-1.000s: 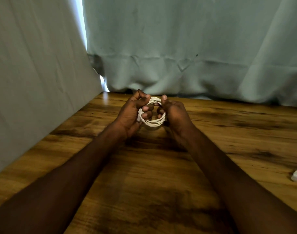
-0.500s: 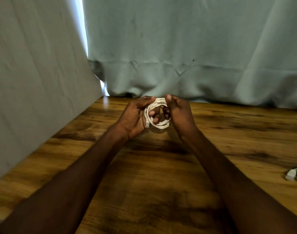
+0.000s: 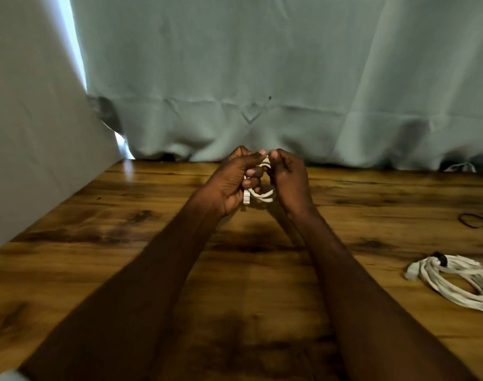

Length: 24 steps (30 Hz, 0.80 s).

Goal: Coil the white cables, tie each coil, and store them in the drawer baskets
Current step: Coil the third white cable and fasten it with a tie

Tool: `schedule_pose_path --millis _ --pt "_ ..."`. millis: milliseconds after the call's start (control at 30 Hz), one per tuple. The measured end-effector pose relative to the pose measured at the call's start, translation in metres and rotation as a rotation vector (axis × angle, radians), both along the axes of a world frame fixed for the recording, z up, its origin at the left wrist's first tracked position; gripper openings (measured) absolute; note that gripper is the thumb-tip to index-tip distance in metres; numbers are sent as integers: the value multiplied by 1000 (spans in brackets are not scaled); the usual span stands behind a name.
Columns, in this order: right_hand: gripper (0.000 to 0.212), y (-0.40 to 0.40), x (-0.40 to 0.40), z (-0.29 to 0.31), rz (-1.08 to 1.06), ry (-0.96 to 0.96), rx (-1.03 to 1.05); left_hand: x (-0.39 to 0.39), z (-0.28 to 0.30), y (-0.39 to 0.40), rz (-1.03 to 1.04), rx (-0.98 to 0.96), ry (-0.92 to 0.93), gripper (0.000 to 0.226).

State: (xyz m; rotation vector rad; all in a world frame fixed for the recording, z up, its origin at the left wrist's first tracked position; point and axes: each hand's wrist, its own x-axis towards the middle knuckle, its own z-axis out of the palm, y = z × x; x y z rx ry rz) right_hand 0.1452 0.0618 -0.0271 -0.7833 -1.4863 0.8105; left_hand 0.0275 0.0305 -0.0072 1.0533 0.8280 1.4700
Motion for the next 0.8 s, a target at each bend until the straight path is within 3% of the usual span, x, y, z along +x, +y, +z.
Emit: schedule_pose_path --millis 200,300,500,800 --pt "37 6 -6 -7 -2 88 -135 14 -20 9 94 52 -134 35" --pt "30 2 -2 -6 -208 37 -37 14 -21 7 91 66 -191 37" --pt "22 -20 30 12 -513 154 0 39 -13 -7 65 97 -212 37" --pt "22 -70 172 17 -657 -71 70 149 -6 -34 -43 132 -109 25"
